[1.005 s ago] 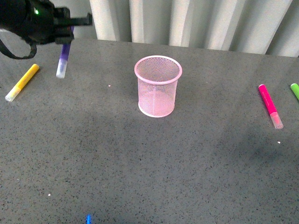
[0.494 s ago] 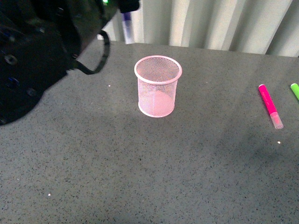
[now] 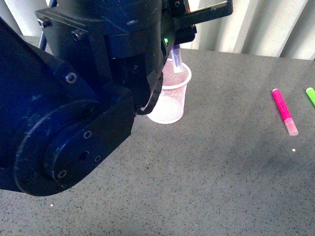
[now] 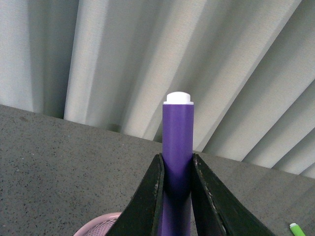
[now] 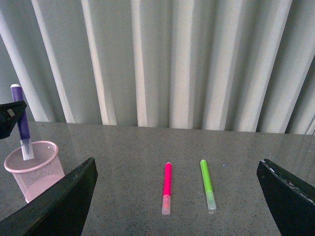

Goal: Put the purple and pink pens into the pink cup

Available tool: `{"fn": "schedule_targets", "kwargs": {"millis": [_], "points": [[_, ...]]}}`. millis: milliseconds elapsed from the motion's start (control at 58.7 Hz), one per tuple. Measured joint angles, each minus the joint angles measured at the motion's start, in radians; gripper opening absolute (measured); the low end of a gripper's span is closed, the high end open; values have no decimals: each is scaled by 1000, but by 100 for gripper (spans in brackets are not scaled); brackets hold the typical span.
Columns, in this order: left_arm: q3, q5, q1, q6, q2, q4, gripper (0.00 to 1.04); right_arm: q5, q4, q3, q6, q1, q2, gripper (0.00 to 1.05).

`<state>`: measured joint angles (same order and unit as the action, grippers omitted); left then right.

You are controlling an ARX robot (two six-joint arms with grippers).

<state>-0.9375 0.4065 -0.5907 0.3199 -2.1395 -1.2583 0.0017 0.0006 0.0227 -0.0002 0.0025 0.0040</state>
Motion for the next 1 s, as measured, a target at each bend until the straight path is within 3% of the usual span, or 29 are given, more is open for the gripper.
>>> {"fn": "schedule_targets", "kwargs": {"millis": [800,1005], "points": [[-64,-24,53,8,-121,69,12,0,0,0,0,0,0,98],[3,-71,53,57,-68,128,47,0,0,0,0,0,0,98]]}}
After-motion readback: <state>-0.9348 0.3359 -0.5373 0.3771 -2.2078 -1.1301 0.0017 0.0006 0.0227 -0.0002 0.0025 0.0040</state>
